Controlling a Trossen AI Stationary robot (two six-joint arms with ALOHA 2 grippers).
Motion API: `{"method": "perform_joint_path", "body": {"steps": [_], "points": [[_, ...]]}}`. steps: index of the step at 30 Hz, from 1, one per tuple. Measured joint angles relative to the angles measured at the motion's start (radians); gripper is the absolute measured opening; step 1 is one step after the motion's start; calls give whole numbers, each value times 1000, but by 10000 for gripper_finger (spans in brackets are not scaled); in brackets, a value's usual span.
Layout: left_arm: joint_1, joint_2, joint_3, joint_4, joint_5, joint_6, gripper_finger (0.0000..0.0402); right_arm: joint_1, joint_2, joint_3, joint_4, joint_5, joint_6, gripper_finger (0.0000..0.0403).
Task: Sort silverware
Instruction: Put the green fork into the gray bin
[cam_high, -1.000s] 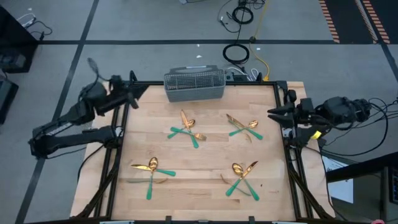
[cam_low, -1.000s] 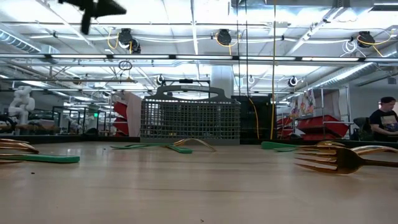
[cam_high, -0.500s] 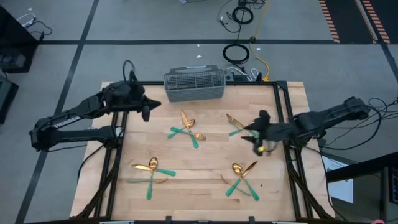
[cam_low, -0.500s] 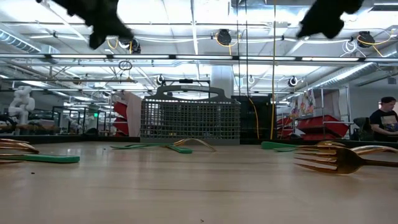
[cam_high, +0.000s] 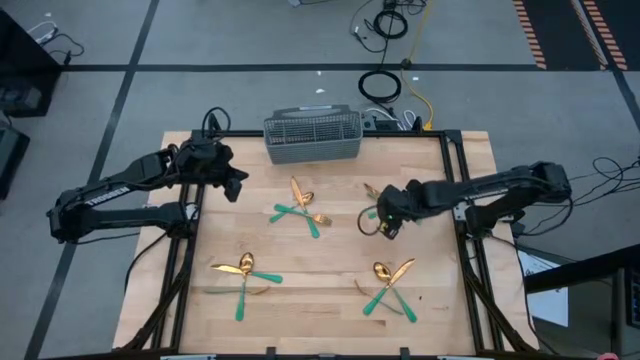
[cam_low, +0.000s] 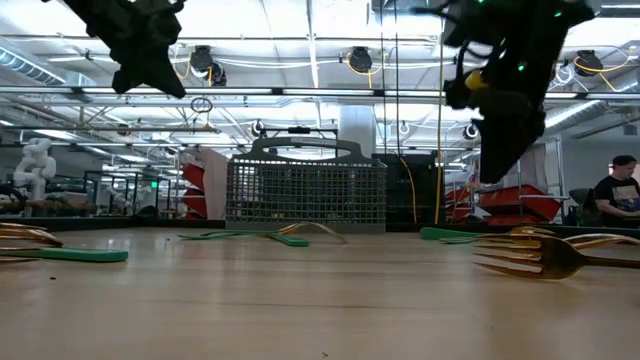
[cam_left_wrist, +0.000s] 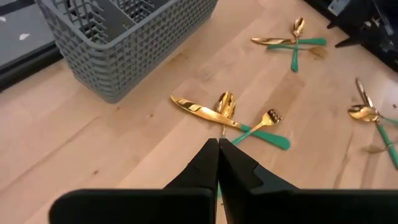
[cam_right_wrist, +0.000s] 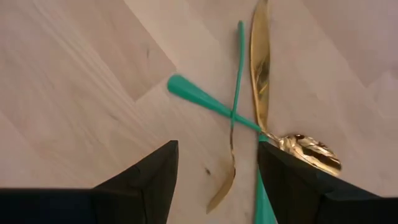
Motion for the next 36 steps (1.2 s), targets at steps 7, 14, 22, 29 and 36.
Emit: {"method": "perform_joint_path", "body": {"steps": [7, 14, 22, 29, 36], "points": [[0, 0, 0, -4, 9, 39, 10, -123, 45, 0, 0, -136, -125, 228], [0, 0, 0, -5, 32, 66, 10, -165, 116, 0, -11, -155, -197, 255], [0, 0, -1, -4, 21, 67, 10, -192, 228, 0, -14, -133, -271, 242], [0, 0, -1, -4, 18, 67, 10, -201, 335, 5, -12, -132, -281, 153], [0, 0, -1, -4, 15, 69, 10, -200, 321, 2, -41, -122, -188, 14]]}}
